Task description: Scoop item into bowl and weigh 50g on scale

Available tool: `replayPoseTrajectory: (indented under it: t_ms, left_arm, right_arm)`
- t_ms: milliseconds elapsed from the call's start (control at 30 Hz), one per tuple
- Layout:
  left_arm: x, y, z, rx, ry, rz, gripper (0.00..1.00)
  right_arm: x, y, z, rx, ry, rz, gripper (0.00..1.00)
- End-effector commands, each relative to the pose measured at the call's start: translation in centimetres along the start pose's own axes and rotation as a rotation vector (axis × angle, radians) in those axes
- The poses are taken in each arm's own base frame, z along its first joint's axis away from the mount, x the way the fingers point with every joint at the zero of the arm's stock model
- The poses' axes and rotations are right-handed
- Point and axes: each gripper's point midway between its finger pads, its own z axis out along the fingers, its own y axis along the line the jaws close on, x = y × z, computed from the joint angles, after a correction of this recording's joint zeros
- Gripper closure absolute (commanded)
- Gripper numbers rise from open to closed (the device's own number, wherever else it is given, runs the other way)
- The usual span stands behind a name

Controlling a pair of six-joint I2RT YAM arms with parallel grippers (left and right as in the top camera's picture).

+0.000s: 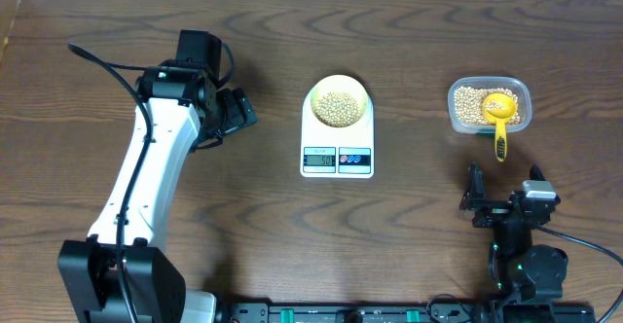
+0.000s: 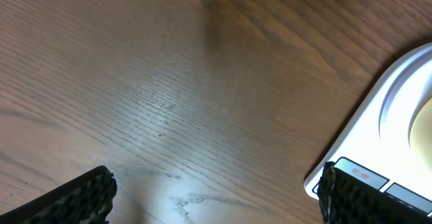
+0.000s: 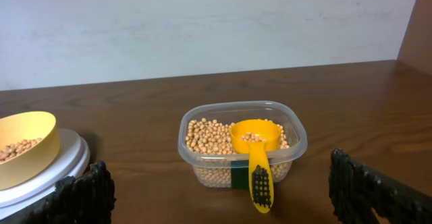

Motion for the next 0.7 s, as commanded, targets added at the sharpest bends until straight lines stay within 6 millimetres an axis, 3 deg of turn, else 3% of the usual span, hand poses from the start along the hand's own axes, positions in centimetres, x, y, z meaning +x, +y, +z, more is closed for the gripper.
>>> replayPoseTrajectory:
  t_ms: [0,200,667]
  left_arm:
    - [-0.3,0.21,-0.11,-0.01,-0.009,-0.013,0.02]
    - [-0.3,0.21,-0.11,-0.01,-0.009,-0.013,0.02]
    - [-0.3,0.21,-0.11,-0.01,-0.009,-0.013,0.02]
  right_arm:
    - [0.63,0.23,-0.03,-0.011,0.021,-0.02,0.01]
    - [0.7,0.39,-0.03,-0.023,0.023,-0.15,0.01]
    - [0.68,0.38,-0.03,-0.022,0.022,-0.116,0.01]
